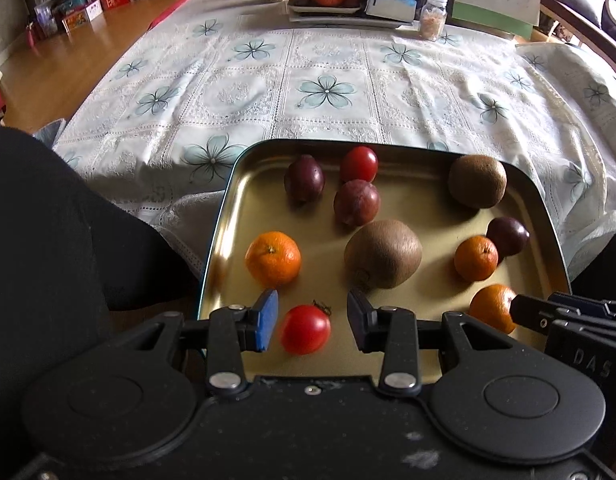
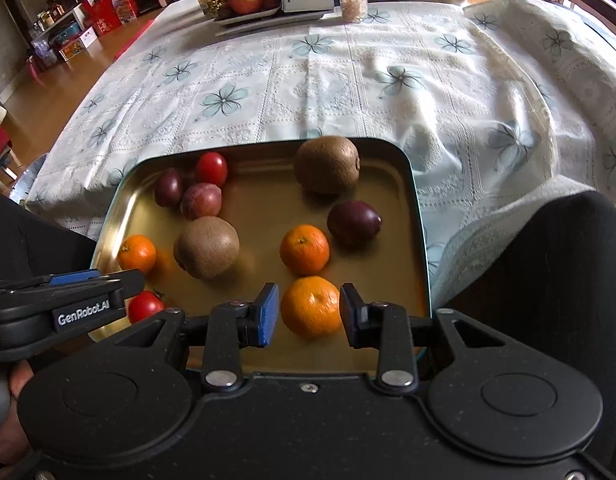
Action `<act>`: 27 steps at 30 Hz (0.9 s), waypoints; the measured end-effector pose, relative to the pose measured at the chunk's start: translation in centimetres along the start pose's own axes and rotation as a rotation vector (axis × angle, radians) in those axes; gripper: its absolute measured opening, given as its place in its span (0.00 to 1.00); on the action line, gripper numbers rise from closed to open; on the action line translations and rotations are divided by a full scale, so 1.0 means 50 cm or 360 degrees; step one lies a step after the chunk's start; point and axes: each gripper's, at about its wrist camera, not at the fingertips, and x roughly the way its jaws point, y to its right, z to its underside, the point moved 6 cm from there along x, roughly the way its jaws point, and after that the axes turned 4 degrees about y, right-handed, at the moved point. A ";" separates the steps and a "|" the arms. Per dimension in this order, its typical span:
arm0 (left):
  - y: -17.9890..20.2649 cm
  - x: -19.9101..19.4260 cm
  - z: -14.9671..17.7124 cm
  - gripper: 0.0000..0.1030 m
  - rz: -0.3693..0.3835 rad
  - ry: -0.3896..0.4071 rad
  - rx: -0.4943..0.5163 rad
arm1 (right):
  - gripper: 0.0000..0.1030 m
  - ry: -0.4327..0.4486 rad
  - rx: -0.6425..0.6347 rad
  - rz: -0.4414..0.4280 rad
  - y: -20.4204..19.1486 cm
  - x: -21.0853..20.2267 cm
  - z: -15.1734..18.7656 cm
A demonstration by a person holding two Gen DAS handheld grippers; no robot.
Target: Organize fruits
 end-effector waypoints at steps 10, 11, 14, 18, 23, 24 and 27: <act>0.004 -0.009 0.032 0.39 -0.0018 0.0064 0.0054 | 0.42 0.0030 -0.0016 -0.0004 0.000 -0.004 0.020; 0.005 -0.011 0.033 0.39 -0.0012 0.0076 0.0061 | 0.42 0.0027 -0.0014 -0.0002 0.000 -0.004 0.023; 0.010 -0.011 0.037 0.39 -0.0014 0.0093 0.0076 | 0.42 0.0031 -0.0010 -0.0003 0.002 -0.006 0.029; 0.007 -0.011 0.042 0.39 -0.0003 0.0089 0.0059 | 0.42 0.0047 0.0003 -0.0017 0.004 -0.012 0.035; 0.009 -0.009 0.047 0.39 -0.0006 0.0081 0.0059 | 0.42 0.0044 0.0014 -0.0014 0.005 -0.011 0.040; 0.010 -0.008 0.048 0.39 -0.0006 0.0083 0.0062 | 0.42 0.0046 0.0013 -0.0014 0.004 -0.011 0.041; 0.014 -0.006 0.052 0.39 0.0002 0.0081 0.0068 | 0.42 0.0047 -0.0005 -0.0015 0.000 -0.011 0.045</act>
